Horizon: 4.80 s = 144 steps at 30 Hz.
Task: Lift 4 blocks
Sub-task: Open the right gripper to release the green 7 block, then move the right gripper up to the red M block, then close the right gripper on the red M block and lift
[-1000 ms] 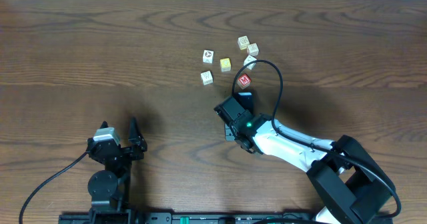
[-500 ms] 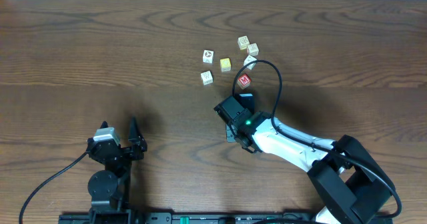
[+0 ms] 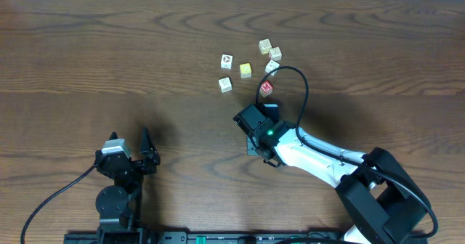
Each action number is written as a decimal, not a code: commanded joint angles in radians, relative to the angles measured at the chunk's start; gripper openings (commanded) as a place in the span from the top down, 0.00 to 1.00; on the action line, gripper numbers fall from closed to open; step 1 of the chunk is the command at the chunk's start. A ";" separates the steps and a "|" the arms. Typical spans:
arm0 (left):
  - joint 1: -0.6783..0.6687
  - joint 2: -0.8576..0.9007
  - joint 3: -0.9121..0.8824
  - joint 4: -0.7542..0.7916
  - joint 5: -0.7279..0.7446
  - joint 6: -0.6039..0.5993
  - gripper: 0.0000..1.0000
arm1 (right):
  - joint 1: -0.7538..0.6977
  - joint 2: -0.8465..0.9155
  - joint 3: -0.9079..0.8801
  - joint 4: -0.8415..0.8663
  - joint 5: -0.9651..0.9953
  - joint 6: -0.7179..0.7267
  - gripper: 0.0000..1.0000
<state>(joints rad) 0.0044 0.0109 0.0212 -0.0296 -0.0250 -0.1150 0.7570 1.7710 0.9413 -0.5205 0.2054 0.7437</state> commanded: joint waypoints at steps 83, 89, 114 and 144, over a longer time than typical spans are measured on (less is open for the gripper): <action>-0.003 -0.006 -0.016 -0.044 -0.010 -0.002 0.25 | -0.282 0.097 0.492 -0.118 -0.236 -0.790 0.03; -0.003 -0.006 -0.016 -0.044 -0.010 -0.002 0.25 | -0.283 0.175 0.492 -0.066 -0.222 -0.794 0.06; -0.003 -0.006 -0.016 -0.044 -0.010 -0.002 0.25 | -0.312 0.296 0.491 0.021 -0.172 -0.793 0.34; -0.003 -0.006 -0.016 -0.044 -0.010 -0.002 0.25 | -0.314 0.339 0.497 0.035 -0.142 -0.685 0.58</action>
<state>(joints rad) 0.0044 0.0109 0.0212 -0.0296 -0.0254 -0.1150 0.4461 2.0991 1.4174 -0.4786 0.0429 0.0311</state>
